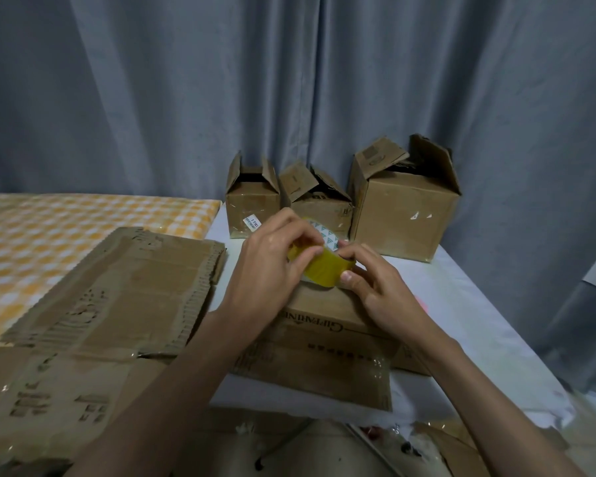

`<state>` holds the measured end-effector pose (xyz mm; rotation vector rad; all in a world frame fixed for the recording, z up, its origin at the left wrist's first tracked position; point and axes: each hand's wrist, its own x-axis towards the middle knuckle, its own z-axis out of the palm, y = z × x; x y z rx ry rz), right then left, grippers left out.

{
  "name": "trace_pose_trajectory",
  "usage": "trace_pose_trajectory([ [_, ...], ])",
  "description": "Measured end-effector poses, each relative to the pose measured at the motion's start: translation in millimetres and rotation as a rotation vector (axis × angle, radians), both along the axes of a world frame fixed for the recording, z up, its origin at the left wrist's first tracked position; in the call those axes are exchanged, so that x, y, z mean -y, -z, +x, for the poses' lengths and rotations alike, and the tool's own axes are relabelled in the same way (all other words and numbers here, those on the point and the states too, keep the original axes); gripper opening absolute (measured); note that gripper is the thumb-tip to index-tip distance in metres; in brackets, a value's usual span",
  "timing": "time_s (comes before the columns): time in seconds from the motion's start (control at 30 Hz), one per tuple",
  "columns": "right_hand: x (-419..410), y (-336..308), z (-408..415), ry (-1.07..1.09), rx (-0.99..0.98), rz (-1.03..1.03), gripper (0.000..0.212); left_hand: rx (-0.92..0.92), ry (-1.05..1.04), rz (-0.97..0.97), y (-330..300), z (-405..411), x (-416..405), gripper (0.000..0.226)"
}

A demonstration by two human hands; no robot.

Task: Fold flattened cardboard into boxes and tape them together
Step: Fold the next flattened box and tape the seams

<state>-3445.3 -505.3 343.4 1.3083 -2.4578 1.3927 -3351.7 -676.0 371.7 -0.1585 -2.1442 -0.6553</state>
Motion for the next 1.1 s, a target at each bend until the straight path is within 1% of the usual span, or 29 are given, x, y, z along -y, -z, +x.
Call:
trace_pose_trajectory([
  [0.23,0.8,1.7,-0.9,0.015,-0.029,0.036,0.022,0.045,-0.039,0.024,1.7,-1.8,-1.8,0.002],
  [0.33,2.0,2.0,0.5,0.007,-0.02,0.004,0.012,0.05,-0.069,0.117,2.3,-2.6,3.7,0.004],
  [0.37,2.7,1.4,1.5,-0.001,-0.008,-0.014,0.012,0.052,-0.088,0.149,2.2,-2.8,6.1,0.005],
  [0.43,3.8,0.4,3.2,-0.024,0.04,-0.044,0.02,0.062,-0.12,0.2,2.5,-3.5,10.4,0.006],
  [0.47,4.0,-0.6,3.8,-0.03,0.065,-0.044,0.028,0.068,-0.129,0.229,2.5,-4.1,12.1,0.007],
  [0.57,4.7,-1.6,4.3,-0.018,0.109,0.041,0.055,0.077,-0.145,0.36,0.4,-5.9,15.7,0.012],
  [0.6,4.7,-0.8,4.0,-0.01,0.093,0.063,0.059,0.08,-0.145,0.406,-0.2,-6.3,16.5,0.014],
  [0.63,4.1,0.0,2.9,-0.005,0.072,0.056,0.057,0.086,-0.14,0.446,-1.0,-6.7,17.5,0.014],
  [0.7,1.6,0.9,0.1,-0.002,0.059,-0.014,0.045,0.108,-0.095,0.535,-2.6,-7.0,19.1,0.013],
  [0.77,-1.3,0.6,-1.3,-0.025,0.106,-0.078,0.037,0.132,0.024,0.665,-5.1,-6.3,21.0,0.013],
  [0.83,-1.6,-0.9,-1.0,-0.05,0.159,-0.136,0.034,0.173,0.155,0.746,-8.1,-5.7,24.1,0.011],
  [0.9,-0.4,-1.6,-0.9,-0.043,0.164,-0.177,0.036,0.23,0.257,0.792,-8.8,-5.0,26.0,0.003],
  [1.0,0.1,1.8,-4.8,-0.036,0.161,-0.2,0.035,0.29,0.274,0.844,-5.8,-4.0,25.6,0.015],
  [1.1,-0.6,5.1,-7.4,-0.035,0.177,-0.218,0.031,0.304,0.228,0.875,-5.6,-2.3,25.7,0.017],
])
